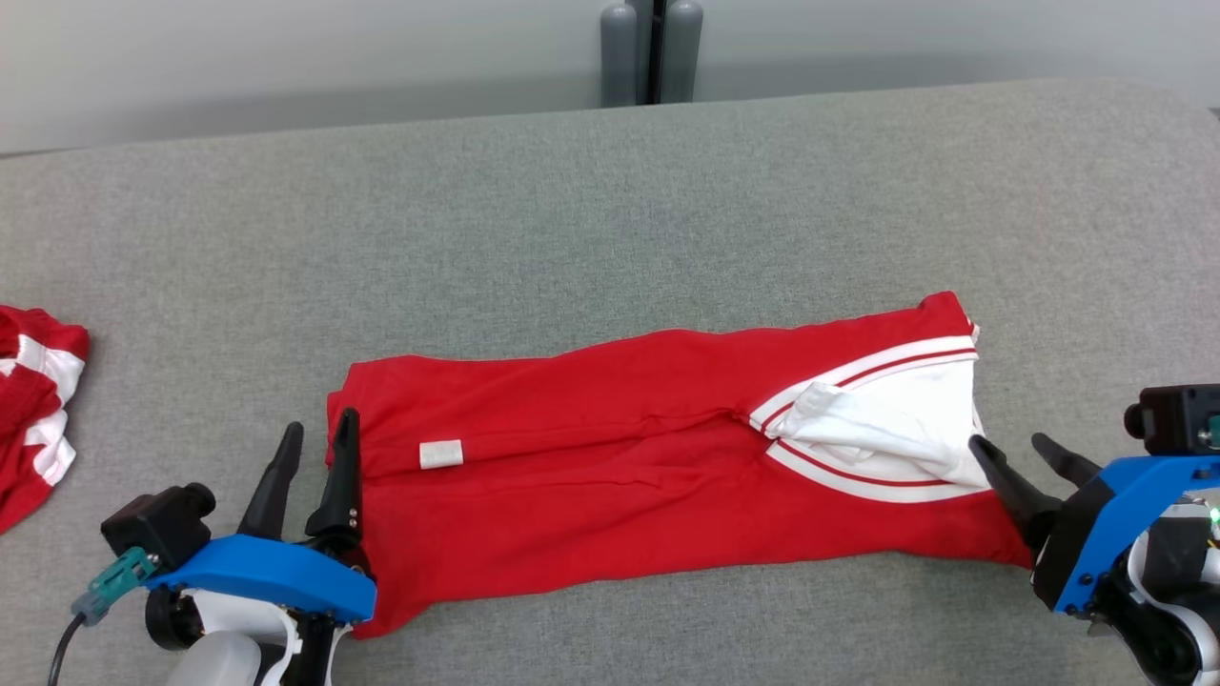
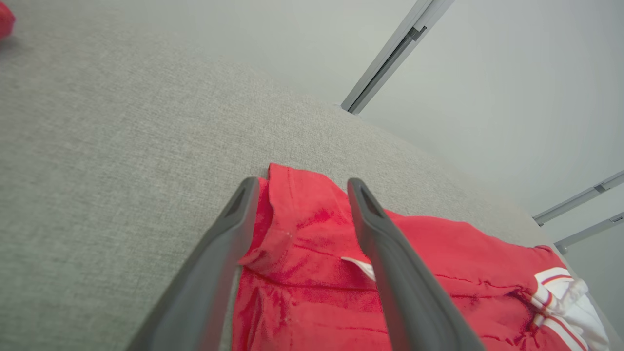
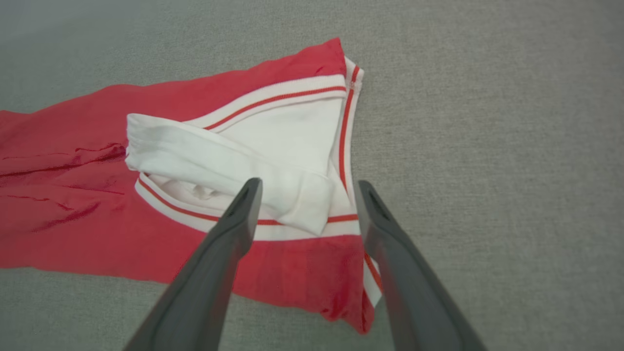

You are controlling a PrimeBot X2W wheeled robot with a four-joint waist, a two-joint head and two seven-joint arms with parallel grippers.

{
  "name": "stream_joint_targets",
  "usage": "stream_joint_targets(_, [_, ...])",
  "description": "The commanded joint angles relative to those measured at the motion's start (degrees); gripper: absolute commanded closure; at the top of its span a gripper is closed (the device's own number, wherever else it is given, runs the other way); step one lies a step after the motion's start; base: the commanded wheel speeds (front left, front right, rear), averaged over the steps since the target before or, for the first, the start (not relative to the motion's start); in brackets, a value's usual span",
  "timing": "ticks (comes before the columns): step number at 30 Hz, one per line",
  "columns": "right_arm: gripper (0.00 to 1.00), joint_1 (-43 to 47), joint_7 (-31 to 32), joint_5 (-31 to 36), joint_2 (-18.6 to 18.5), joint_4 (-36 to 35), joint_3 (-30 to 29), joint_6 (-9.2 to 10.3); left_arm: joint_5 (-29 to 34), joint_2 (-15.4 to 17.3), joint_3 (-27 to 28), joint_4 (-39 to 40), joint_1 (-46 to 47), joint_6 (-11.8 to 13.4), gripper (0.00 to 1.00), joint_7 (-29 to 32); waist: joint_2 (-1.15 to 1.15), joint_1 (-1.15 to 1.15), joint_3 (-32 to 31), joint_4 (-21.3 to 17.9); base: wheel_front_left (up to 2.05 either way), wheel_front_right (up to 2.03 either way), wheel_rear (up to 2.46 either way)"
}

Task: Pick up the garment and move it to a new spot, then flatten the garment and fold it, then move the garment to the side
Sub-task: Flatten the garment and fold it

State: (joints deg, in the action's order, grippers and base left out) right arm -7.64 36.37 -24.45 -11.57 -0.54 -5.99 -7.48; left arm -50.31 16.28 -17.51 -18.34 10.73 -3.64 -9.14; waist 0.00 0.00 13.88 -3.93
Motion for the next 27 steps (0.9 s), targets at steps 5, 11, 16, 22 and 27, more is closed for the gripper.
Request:
stream_joint_targets(5, [0.0, -0.33, 0.2, 2.71, 1.1, -0.79, -2.95, -0.03, 5.76, 1.57, 0.62, 1.09, -0.37, 1.33, 0.0, -4.67, 0.0, 0.0, -1.63, 0.35, 0.0, 0.0, 0.0])
stream_joint_targets(11, [0.0, -5.43, 2.85, 6.41, 3.03, 3.01, -5.5, -0.03, 15.49, 1.19, 3.67, 4.13, 1.09, 4.59, 0.0, -6.09, 0.0, 0.0, -2.15, 1.48, 0.0, 0.0, 0.0])
stream_joint_targets(16, [0.0, -11.33, 4.12, 10.39, 4.37, 10.27, -6.1, -0.03, 21.28, -0.32, 5.32, 5.55, 1.41, 5.35, 0.0, -6.09, 0.0, 0.0, -1.22, 2.34, 0.0, 0.0, 0.0])
stream_joint_targets(22, [0.0, -16.8, 3.57, 15.92, 5.54, 20.62, -8.83, -0.03, 24.81, -1.26, 4.42, 4.35, 2.32, 4.19, 0.0, -6.11, 0.0, 0.0, 0.09, 4.22, 0.0, 0.0, 0.0])
stream_joint_targets(27, [0.0, -17.61, 5.82, 19.79, 7.15, 27.28, -10.64, -0.04, 25.68, -1.74, 4.49, 3.4, 2.2, 3.1, 0.0, -6.12, 0.0, 0.0, 0.52, 5.7, 0.0, 0.0, 0.0])
